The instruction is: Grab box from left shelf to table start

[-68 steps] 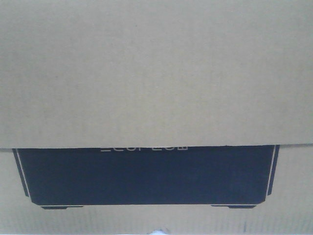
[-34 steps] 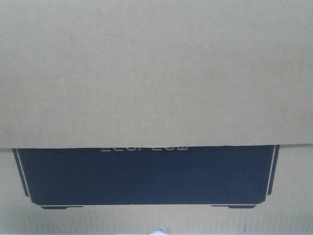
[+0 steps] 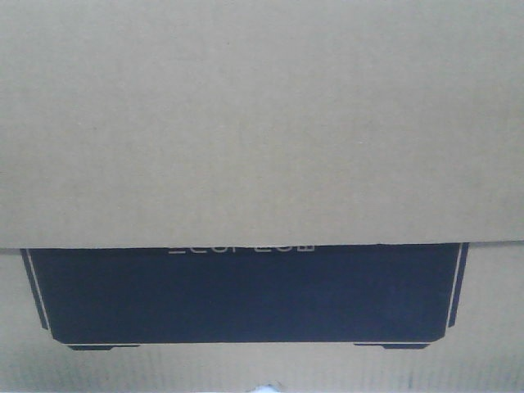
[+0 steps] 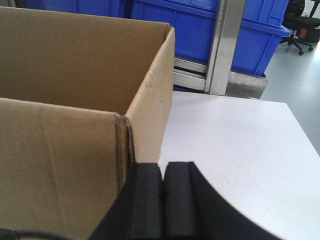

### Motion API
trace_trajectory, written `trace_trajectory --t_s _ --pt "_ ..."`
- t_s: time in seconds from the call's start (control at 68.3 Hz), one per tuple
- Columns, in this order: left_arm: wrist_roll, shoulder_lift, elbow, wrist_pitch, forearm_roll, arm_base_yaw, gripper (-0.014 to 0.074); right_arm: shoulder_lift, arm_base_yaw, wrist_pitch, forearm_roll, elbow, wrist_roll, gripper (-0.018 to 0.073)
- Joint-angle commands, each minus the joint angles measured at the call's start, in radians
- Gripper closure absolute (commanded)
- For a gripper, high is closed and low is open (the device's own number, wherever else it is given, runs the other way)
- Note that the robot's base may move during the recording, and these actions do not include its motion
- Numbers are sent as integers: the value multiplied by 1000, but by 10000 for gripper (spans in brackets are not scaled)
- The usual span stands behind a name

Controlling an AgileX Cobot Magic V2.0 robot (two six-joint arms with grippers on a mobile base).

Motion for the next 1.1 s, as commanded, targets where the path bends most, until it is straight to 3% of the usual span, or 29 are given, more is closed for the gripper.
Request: trace_trajectory --t_s 0.0,0.352,0.557,0.674,0.82,1.011,1.084 --pt "-1 -14 -25 -94 6 -4 688 12 -2 -96 -7 -24 -5 499" --pt "-1 -14 -20 -93 5 -4 688 12 -2 -96 -7 -24 -5 499" --pt "32 -16 -6 -108 -109 78 688 12 -2 -96 -7 -24 -5 499" --pt "76 -16 64 -201 -149 123 688 12 -2 -96 -7 -24 -5 499" --pt "76 -16 191 -402 -156 125 688 12 -2 -96 -7 -24 -5 499" --pt "76 -16 320 -572 -156 138 688 12 -2 -95 -7 -24 -5 499" --pt "76 -16 314 -546 -156 145 688 12 -2 -95 -7 -24 -5 499"
